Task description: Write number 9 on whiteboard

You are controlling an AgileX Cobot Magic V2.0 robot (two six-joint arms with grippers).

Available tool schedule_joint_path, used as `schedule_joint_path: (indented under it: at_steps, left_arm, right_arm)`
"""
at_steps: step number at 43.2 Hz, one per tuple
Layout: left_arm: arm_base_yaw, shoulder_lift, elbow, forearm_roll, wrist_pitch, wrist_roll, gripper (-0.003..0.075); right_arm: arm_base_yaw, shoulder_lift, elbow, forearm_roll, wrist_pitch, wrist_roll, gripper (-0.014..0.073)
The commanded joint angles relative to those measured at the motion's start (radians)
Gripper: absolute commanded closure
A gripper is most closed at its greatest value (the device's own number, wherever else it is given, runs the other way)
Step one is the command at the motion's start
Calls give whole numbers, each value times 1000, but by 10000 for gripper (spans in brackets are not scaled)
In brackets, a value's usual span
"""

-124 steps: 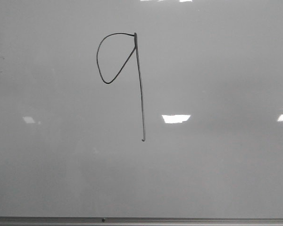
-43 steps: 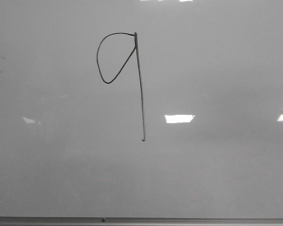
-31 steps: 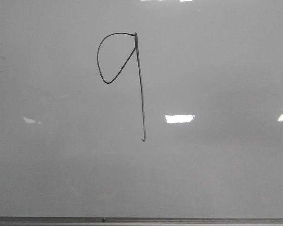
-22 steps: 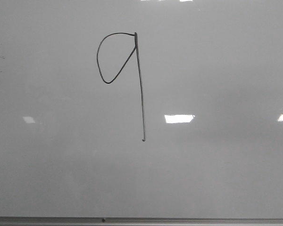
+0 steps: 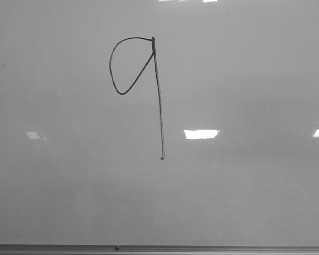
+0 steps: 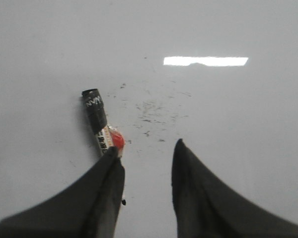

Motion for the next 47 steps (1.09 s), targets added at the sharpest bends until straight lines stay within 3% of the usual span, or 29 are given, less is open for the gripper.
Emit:
schedule_joint_path:
  at_steps: [1, 8, 47]
  left_arm:
    - [1, -104, -9, -11, 39, -10, 626]
    - [1, -226, -7, -11, 104, -10, 738]
    - [1, -282, -7, -11, 102, -10, 739]
  right_arm:
    - [-5, 10, -26, 33, -63, -2, 653]
    - [-5, 10, -26, 33, -63, -2, 653]
    - [-5, 10, -26, 33, -63, -2, 653]
